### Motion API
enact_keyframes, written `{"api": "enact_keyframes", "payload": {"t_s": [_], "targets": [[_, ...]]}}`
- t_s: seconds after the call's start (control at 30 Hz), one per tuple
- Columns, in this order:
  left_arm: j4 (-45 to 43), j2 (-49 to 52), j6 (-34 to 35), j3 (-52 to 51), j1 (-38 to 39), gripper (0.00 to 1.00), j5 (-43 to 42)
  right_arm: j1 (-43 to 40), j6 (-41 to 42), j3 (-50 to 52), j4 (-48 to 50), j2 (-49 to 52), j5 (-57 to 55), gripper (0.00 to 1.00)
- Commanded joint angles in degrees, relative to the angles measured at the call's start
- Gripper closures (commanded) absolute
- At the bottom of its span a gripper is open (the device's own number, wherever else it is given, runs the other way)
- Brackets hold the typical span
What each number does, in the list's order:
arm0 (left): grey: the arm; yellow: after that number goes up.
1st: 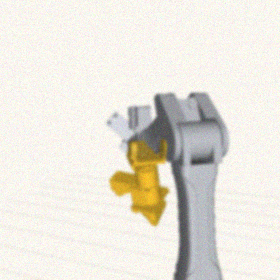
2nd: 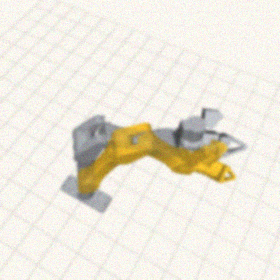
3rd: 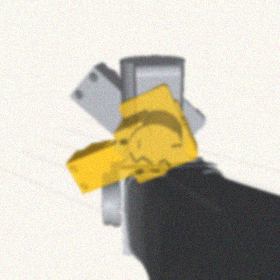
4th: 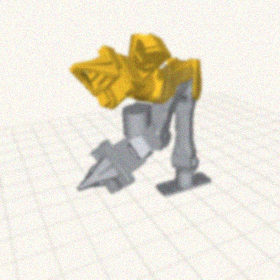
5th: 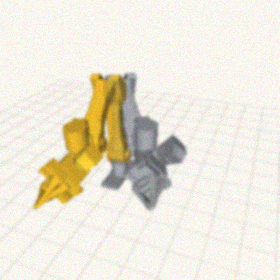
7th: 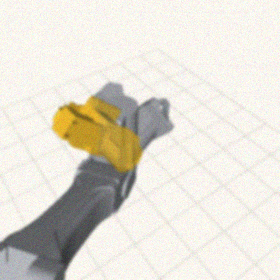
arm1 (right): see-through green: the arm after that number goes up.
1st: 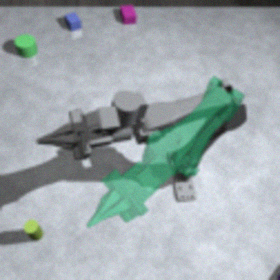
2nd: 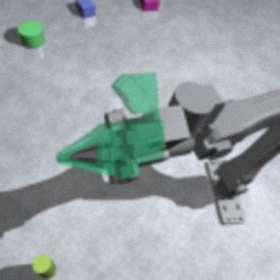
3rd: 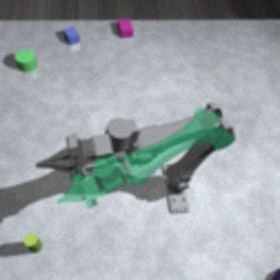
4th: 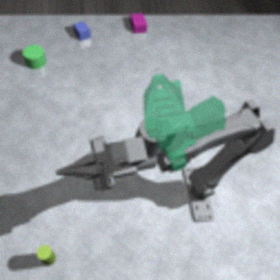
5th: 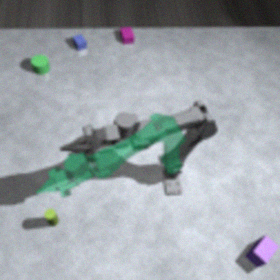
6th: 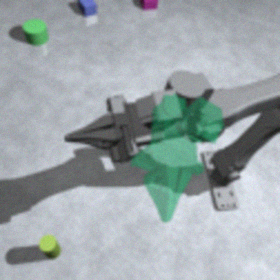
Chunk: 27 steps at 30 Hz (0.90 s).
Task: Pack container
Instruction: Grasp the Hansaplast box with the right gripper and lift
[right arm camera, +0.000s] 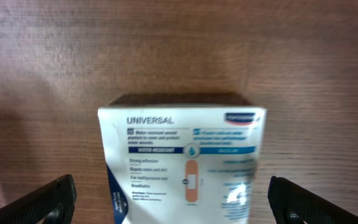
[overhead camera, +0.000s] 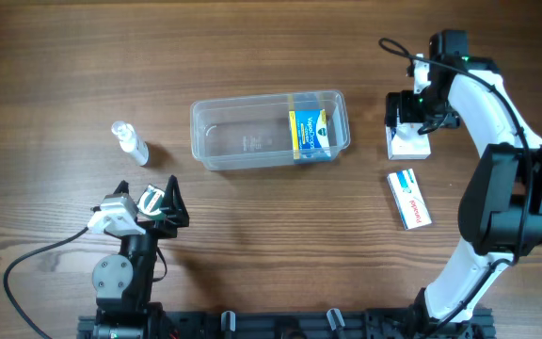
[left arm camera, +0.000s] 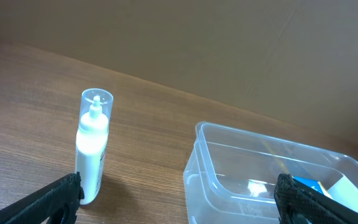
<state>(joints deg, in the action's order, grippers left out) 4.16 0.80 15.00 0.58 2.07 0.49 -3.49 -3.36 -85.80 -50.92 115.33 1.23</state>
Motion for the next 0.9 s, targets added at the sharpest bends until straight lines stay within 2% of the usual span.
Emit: {"api": "enact_keyframes", "payload": {"t_s": [0.0,0.53,0.67,0.8,0.87], "targets": [[0.13,-0.42,0.46,-0.26,-0.59,0.00,-0.70,0.13,-0.98,2.67,0.98,1.49,-1.33,0.00],[0.11,-0.42,0.46,-0.26,-0.59,0.00,-0.70,0.11,0.26,7.23,4.70,1.57,-1.62,0.02],[0.13,-0.42,0.46,-0.26,-0.59,0.00,-0.70,0.11,0.37,8.41,5.55,1.57,-1.62,0.13],[0.11,-0.42,0.46,-0.26,-0.59,0.00,-0.70,0.11,0.37,8.46,6.08,1.57,-1.62,0.33],[0.11,-0.42,0.46,-0.26,-0.59,0.00,-0.70,0.11,0.37,8.46,6.14,1.57,-1.62,0.35]]}}
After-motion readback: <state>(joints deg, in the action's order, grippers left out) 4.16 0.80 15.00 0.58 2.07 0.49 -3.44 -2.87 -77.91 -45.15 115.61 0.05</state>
